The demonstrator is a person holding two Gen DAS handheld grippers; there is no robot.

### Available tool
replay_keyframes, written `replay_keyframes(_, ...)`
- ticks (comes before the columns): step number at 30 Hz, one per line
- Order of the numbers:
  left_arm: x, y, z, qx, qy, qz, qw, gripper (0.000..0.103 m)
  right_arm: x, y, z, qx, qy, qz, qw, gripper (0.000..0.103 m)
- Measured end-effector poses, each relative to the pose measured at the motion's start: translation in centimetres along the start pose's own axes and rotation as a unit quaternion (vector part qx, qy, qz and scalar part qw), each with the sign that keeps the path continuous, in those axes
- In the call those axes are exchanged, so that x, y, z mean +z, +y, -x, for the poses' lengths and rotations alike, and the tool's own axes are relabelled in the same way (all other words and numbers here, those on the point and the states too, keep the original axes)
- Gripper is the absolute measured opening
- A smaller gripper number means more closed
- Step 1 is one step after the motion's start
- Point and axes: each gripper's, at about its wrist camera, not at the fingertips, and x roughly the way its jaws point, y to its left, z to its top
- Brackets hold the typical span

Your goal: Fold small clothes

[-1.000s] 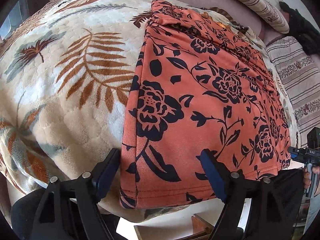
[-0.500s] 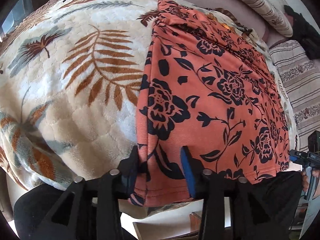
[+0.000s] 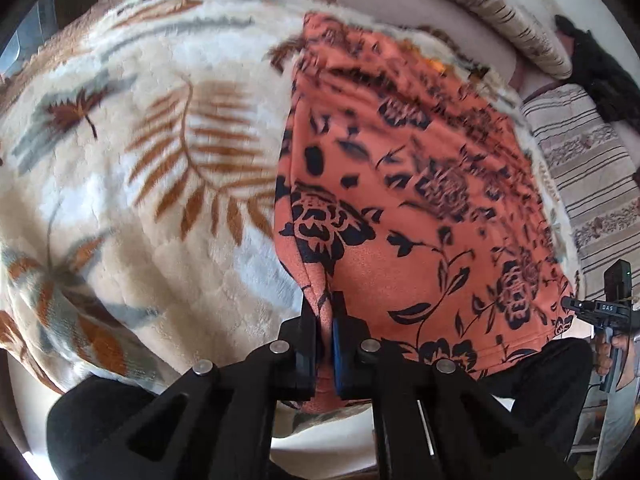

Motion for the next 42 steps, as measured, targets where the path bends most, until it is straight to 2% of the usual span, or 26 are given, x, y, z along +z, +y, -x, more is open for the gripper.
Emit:
replay_keyframes(1, -0.2, 0.0, -0.5, 0.005, 0.004, -0.005, 1.0, 0.006, 0.0, -0.4, -0.8, -0.003, 0.012, -0.006, 1.0, 0.006)
replay_keyframes(3, 0.1, -0.5, 0.5, -0.004, -0.016, -0.016, 0.9997, 0.006, 0.1, -0.3, -1.0, 0.004, 0.013, -0.004, 1.0, 0.006)
replay_keyframes(6, 1.8, -1.0, 3.1, -0.036, -0.051, -0.014, 0.9979, 0.006, 1.2, 0.6, 0.8, 0.039, -0.01, -0.002, 0.999, 0.006)
replay_keyframes(8, 4.2, -1.7, 4.9, -0.051, -0.078, -0.024, 0.9954, 0.006, 3.1, 1.8, 2.5, 0.066, -0.034, 0.004, 0.997, 0.006)
replay_keyframes(13, 14.9, -3.1, 8.3, -0.101, -0.172, -0.031, 0.9794, 0.006, 13.4, 5.9, 7.3, 0.132, -0.138, 0.018, 0.981, 0.006)
replay_keyframes(15, 20.1, -2.8, 7.4, -0.097, -0.205, -0.006, 0.9739, 0.012, 18.8, 6.6, 7.3, 0.147, -0.167, 0.01, 0.975, 0.008)
replay_keyframes(16, 22.6, -2.8, 5.8, -0.089, -0.21, 0.004, 0.9736, 0.022, 21.2, 6.4, 6.5, 0.15, -0.172, -0.003, 0.974, 0.01)
replay_keyframes(17, 24.8, -2.6, 3.7, -0.076, -0.206, 0.009, 0.9756, 0.036, 23.7, 6.1, 5.3, 0.144, -0.177, -0.008, 0.974, 0.02)
replay_keyframes(18, 26.8, -2.5, 1.2, -0.051, -0.2, 0.008, 0.9785, 0.073, 25.7, 5.7, 3.8, 0.133, -0.177, -0.006, 0.975, 0.034)
replay_keyframes(19, 28.4, -2.2, -1.8, -0.019, -0.18, 0.01, 0.9834, 0.093, 27.4, 4.8, 1.9, 0.112, -0.172, -0.024, 0.979, 0.08)
replay_keyframes(20, 29.3, -1.6, -4.4, 0.008, -0.152, 0.019, 0.9881, 0.093, 28.2, 3.8, 0.4, 0.088, -0.17, -0.054, 0.98, 0.096)
replay_keyframes(22, 29.7, -0.1, -8.0, 0.017, -0.101, 0.033, 0.9942, 0.087, 28.2, 2.4, -1.1, 0.086, -0.172, -0.077, 0.978, 0.094)
replay_keyframes(23, 29.5, 0.7, -7.8, 0.005, -0.108, 0.051, 0.9928, 0.083, 27.7, 2.0, -1.2, 0.092, -0.176, -0.074, 0.977, 0.094)
replay_keyframes(24, 28.7, 1.5, -6.6, -0.014, -0.14, 0.071, 0.9875, 0.081, 27.1, 2.1, -1.2, 0.086, -0.175, -0.059, 0.979, 0.094)
replay_keyframes(26, 26.7, 2.6, -3.7, -0.031, -0.197, 0.09, 0.9758, 0.083, 26.0, 2.5, -0.8, 0.05, -0.174, -0.02, 0.983, 0.094)
replay_keyframes(27, 25.9, 2.8, -2.7, -0.032, -0.207, 0.085, 0.9741, 0.083, 25.5, 2.7, -0.7, 0.036, -0.171, -0.006, 0.985, 0.094)
replay_keyframes(29, 24.2, 2.8, -2.5, -0.028, -0.2, 0.069, 0.9769, 0.083, 25.2, 2.8, -1.1, 0.027, -0.159, 0.013, 0.987, 0.094)
replay_keyframes(30, 23.9, 2.4, -3.3, -0.026, -0.176, 0.055, 0.9825, 0.083, 25.2, 2.9, -1.6, 0.027, -0.152, 0.019, 0.988, 0.094)
replay_keyframes(31, 23.6, 1.7, -4.8, -0.026, -0.146, 0.035, 0.9882, 0.083, 25.4, 3.2, -2.4, 0.029, -0.141, 0.02, 0.989, 0.093)
replay_keyframes(33, 23.4, 0.1, -8.0, -0.015, -0.091, 0.004, 0.9957, 0.083, 25.6, 4.2, -5.0, 0.026, -0.092, 0.045, 0.994, 0.081)
replay_keyframes(34, 23.3, -0.9, -9.0, 0.009, -0.09, -0.015, 0.9958, 0.084, 25.4, 5.1, -6.0, -0.007, -0.078, 0.065, 0.995, 0.069)
replay_keyframes(35, 23.2, -2.0, -9.1, 0.031, -0.112, -0.042, 0.9923, 0.084, 25.2, 6.4, -6.6, -0.044, -0.078, 0.088, 0.992, 0.068)
replay_keyframes(36, 23.6, -2.8, -9.3, 0.035, -0.11, -0.059, 0.9915, 0.062, 25.1, 7.1, -7.0, -0.059, -0.069, 0.096, 0.991, 0.06)
replay_keyframes(37, 24.2, -3.0, -9.4, 0.011, -0.094, -0.048, 0.9944, 0.031, 25.3, 7.7, -7.0, -0.056, -0.06, 0.091, 0.992, 0.029)
replay_keyframes(39, 25.1, -3.1, -8.0, 0.0, -0.09, -0.011, 0.9959, 0.019, 25.1, 9.3, -5.7, -0.07, -0.067, 0.101, 0.99, 0.027)
replay_keyframes(42, 24.4, -4.3, -3.0, -0.022, -0.135, -0.016, 0.9904, 0.016, 23.7, 11.7, -1.7, -0.046, -0.096, 0.116, 0.987, 0.024)
